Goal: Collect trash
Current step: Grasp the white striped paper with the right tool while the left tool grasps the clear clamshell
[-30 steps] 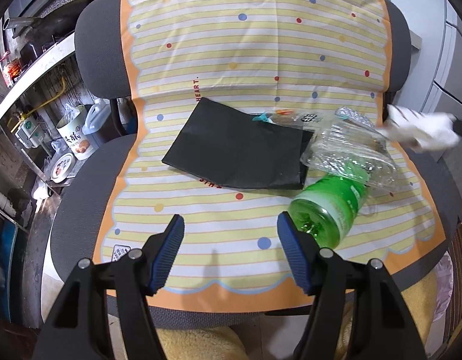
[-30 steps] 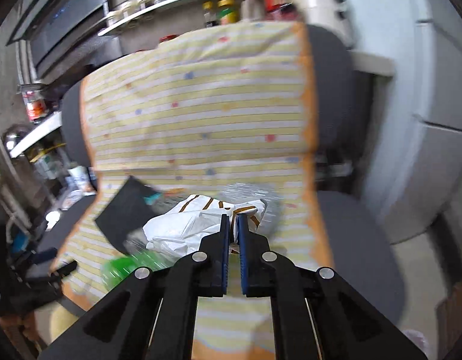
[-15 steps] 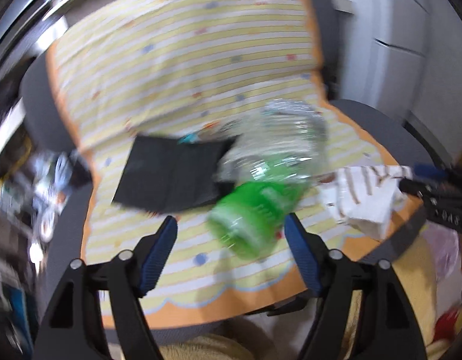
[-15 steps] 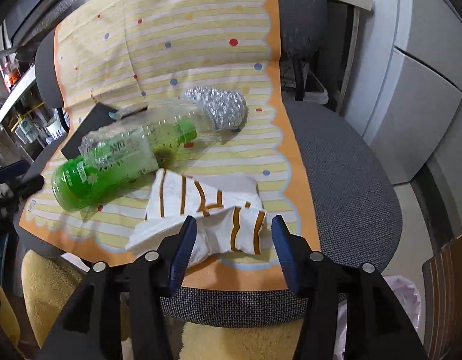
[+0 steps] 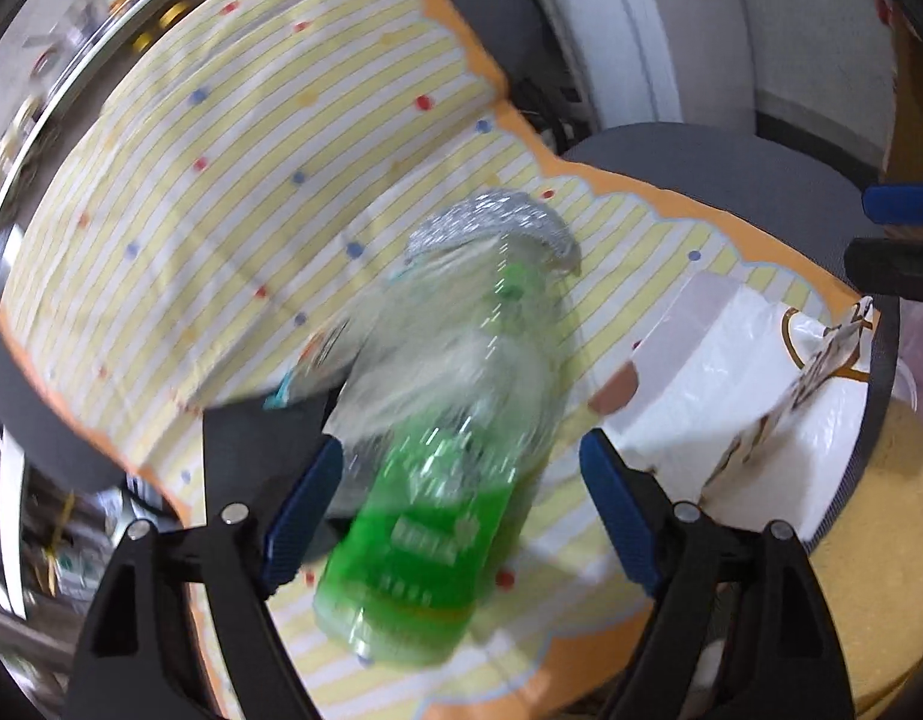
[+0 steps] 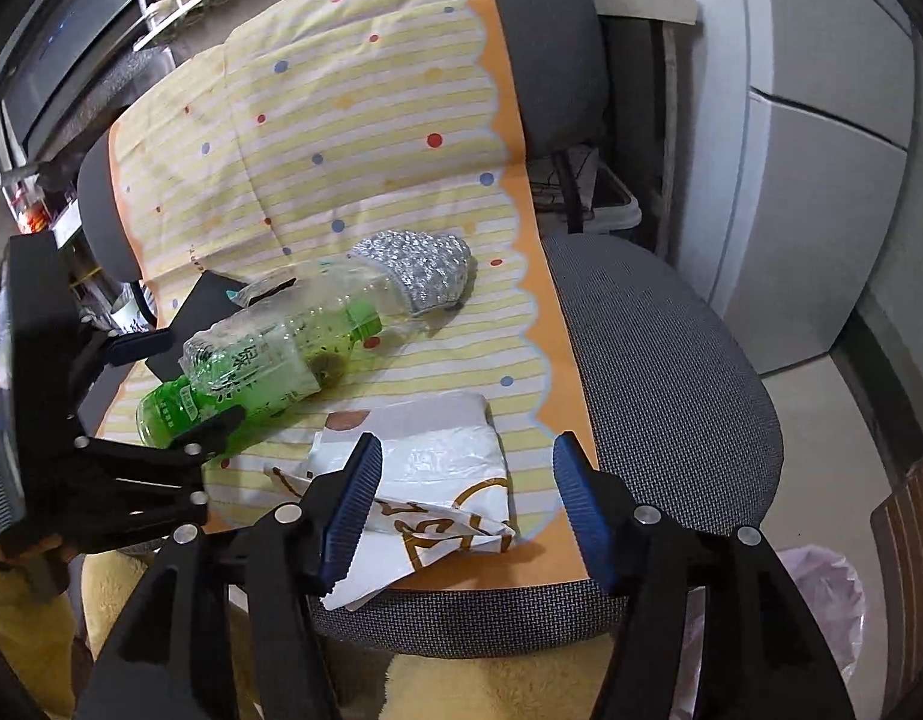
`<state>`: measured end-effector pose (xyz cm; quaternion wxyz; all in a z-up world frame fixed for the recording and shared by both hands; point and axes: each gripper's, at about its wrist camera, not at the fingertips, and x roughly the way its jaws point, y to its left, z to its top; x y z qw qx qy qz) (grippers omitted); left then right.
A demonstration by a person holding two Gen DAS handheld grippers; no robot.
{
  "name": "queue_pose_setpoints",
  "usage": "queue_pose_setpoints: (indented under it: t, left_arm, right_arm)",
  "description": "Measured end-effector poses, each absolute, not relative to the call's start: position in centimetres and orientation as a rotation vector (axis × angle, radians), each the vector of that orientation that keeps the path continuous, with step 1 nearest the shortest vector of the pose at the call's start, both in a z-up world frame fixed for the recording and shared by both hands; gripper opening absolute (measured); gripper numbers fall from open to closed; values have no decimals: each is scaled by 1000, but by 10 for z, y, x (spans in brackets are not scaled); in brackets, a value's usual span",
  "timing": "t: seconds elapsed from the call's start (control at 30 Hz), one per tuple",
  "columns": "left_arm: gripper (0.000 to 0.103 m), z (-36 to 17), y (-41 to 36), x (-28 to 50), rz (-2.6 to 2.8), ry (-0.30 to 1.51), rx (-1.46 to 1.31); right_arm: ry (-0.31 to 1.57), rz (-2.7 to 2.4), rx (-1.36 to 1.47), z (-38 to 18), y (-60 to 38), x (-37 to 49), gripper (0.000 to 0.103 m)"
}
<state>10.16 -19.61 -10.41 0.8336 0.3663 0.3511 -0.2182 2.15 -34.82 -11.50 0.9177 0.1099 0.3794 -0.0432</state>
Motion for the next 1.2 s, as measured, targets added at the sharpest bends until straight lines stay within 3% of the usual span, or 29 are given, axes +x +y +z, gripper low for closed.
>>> queue_pose_setpoints:
  t: [0.07,0.17,0.4,0.47,0.73,1.03,1.13,1.2]
  left_arm:
    - [75,-108,-204,108,-465,742,804]
    - [54,-106,-209,124,-460,754,783]
    - [40,-67,-185,149,-493,747,488]
    - [31,-56,-173,154,-482,731,397]
    - [17,-13,-107,167,-519,702,-6]
    - [12,19,-79,144,-425,572,-47]
    - [12,20,-66,133,-407,573,-74]
    - [12,20,-57,121,-390,566,-82]
  right_arm:
    - [781,-95,234,-116,-351,21,61]
    - [781,-95,241,-116,-352,19,61]
    - [778,-99,243,-116,-354,16,61]
    - [781,-94,241,-117,-352,17,61]
    - [783,-90,224,-115,-345,20,61]
    - [803,-90,206,-116,-338,19,61]
    - [819,-80,189,-116,-333,14,73]
    - [830,-71,167,-119,-328,10,74]
